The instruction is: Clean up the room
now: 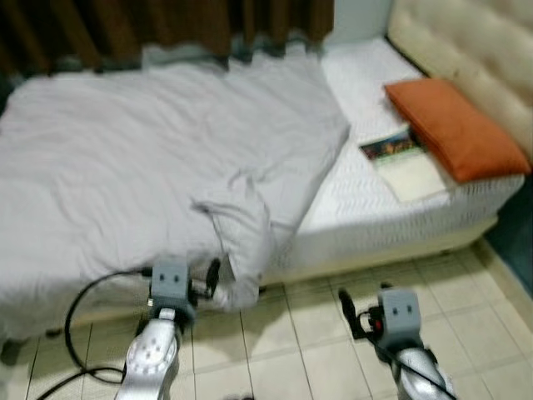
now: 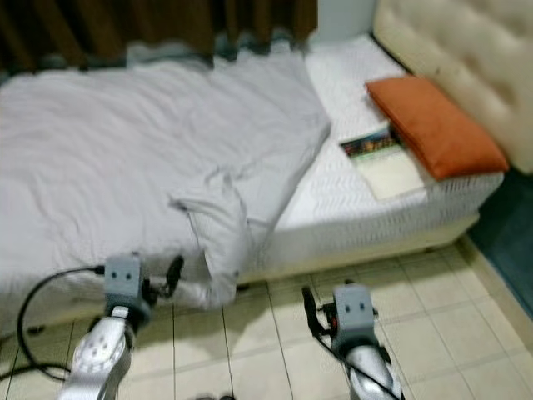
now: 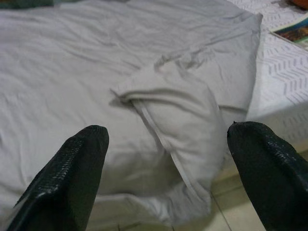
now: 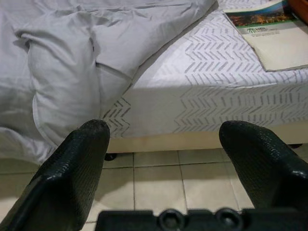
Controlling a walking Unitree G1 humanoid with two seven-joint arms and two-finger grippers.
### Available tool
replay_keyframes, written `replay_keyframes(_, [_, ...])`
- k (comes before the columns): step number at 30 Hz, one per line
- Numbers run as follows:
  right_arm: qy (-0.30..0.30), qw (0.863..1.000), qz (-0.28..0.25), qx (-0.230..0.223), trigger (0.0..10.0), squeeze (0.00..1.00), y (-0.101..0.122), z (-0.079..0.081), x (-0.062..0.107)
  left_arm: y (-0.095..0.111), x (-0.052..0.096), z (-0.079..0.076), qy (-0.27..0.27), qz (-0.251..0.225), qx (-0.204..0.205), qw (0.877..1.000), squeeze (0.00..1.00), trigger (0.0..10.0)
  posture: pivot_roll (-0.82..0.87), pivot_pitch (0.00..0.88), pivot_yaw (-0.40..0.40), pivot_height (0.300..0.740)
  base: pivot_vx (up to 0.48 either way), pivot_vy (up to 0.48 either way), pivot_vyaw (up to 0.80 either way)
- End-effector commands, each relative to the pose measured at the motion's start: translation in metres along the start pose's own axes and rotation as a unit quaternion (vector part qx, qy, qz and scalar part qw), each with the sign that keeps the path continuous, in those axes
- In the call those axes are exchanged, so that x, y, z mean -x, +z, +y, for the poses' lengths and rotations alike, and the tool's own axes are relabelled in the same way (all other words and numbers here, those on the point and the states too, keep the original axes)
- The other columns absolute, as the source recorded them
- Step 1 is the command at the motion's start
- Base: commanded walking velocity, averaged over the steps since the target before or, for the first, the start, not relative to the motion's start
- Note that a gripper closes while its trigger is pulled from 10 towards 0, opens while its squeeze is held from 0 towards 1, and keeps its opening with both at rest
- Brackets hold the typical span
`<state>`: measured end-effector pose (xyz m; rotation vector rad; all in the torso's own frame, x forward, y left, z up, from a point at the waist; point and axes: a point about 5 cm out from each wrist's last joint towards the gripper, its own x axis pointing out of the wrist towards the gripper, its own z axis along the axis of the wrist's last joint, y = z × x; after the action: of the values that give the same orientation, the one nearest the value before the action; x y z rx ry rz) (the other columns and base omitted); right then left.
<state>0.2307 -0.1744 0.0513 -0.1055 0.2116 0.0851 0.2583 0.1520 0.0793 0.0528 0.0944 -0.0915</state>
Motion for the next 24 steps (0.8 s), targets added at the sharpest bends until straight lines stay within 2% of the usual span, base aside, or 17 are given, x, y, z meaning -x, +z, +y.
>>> replay_keyframes(1, [-0.006,1.000,-0.002,-0.002,10.0,0.00,0.0017,-0.0049,0.0028,-0.0005,0.0013,-0.0040,-0.005,0.002,0.009,1.000,0.00,10.0,-0.09,0.192,0.042,0.740,0.465,0.000,0.00])
replay_keyframes(12, [-0.004,1.000,-0.004,-0.005,10.0,0.00,0.0027,-0.0042,0.0012,0.0002,-0.0013,-0.0079,-0.021,0.003,0.004,1.000,0.00,10.0,-0.09,0.186,0.040,0.740,0.469,0.000,0.00])
replay_keyframes(24, [0.000,1.000,-0.005,-0.001,10.0,0.00,0.0037,-0.0041,-0.0009,-0.0009,-0.0034,-0.0049,-0.002,0.008,0.019,1.000,0.00,10.0,-0.09,0.179,0.035,0.740,0.469,0.000,0.00])
